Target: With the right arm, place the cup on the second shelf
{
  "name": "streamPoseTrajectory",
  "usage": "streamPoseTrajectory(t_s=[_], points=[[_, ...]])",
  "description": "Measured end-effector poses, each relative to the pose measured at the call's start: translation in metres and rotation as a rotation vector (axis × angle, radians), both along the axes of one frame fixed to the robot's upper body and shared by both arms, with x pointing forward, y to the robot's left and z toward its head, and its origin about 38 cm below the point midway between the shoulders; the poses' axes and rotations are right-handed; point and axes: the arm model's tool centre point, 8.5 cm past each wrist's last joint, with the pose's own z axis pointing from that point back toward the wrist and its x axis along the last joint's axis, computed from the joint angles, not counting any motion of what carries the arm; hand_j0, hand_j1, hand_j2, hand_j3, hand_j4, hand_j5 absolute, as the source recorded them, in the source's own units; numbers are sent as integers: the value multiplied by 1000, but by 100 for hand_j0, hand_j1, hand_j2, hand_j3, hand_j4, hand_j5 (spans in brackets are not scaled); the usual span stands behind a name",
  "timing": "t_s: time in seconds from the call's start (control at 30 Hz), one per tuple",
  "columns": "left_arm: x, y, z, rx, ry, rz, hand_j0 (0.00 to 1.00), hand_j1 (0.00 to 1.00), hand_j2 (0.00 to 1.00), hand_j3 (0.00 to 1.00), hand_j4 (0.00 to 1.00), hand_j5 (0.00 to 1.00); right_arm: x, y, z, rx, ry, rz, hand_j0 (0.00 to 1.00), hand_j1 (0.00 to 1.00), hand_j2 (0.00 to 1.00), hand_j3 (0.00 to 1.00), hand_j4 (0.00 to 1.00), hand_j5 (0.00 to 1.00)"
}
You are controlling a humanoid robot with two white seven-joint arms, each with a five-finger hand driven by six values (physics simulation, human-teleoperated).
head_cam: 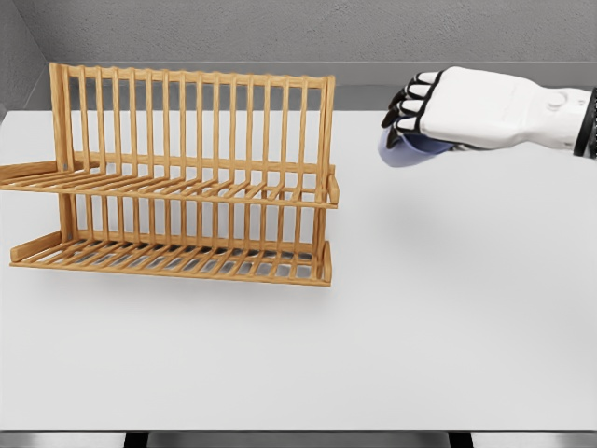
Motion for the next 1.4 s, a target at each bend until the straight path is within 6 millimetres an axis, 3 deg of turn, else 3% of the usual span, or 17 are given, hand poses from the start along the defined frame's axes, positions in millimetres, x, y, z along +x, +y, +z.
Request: streamPoseTrajectory(t_s=[0.9, 1.4], points=[[0, 0, 0, 0, 0, 0, 100, 100, 100, 100, 100, 100, -1, 79, -2, 54, 9, 192, 65, 65, 65, 65, 65, 65], [0, 0, 0, 0, 0, 0, 100, 100, 100, 100, 100, 100, -4, 95, -19, 32, 45, 227, 65, 65, 65, 65, 65, 65]])
